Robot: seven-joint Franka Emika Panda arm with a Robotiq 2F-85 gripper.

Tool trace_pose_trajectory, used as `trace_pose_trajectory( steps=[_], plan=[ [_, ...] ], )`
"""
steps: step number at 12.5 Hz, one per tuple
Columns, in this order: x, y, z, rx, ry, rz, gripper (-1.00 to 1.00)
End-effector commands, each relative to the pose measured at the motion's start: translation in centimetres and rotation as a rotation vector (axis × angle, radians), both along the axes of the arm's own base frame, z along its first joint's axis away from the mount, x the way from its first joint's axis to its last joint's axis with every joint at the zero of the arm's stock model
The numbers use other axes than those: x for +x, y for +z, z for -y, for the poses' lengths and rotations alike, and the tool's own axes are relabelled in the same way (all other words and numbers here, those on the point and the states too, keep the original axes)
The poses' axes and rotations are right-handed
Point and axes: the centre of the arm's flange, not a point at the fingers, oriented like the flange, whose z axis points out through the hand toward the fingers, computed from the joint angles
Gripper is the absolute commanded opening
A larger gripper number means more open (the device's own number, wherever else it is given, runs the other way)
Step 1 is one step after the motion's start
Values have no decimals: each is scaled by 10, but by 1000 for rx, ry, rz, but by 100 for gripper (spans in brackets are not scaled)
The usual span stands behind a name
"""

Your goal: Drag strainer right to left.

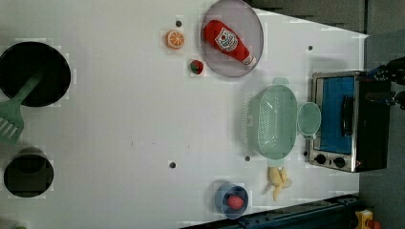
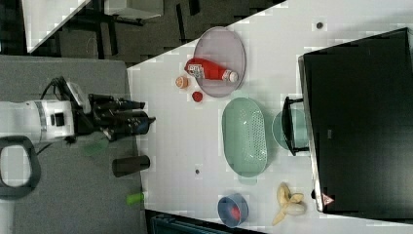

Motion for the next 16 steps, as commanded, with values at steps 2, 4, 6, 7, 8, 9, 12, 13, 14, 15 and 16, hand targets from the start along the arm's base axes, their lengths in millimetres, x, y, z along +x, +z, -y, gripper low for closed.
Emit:
trace_pose_trajectory(
  steps=[2,4,6,7,8,9,12,13,14,15,16],
  plan=[
    [-189,56,40,8,-163,-4,82],
    [-185,49,40,7,-163,-15,100],
    [-173,31,39,4,-167,-26,100],
    [-163,18,38,2,-168,-23,100],
    [-152,1,38,0,-176,-18,100],
    [-143,-21,37,-1,-193,-20,100],
    [-117,-103,35,-8,-294,-20,100],
    [-110,-131,34,-10,-339,-14,100],
    [-102,-158,33,-11,-381,-2,100],
    [-94,-182,32,-11,-409,12,100],
    [-86,-206,31,-12,-424,20,100]
  ],
)
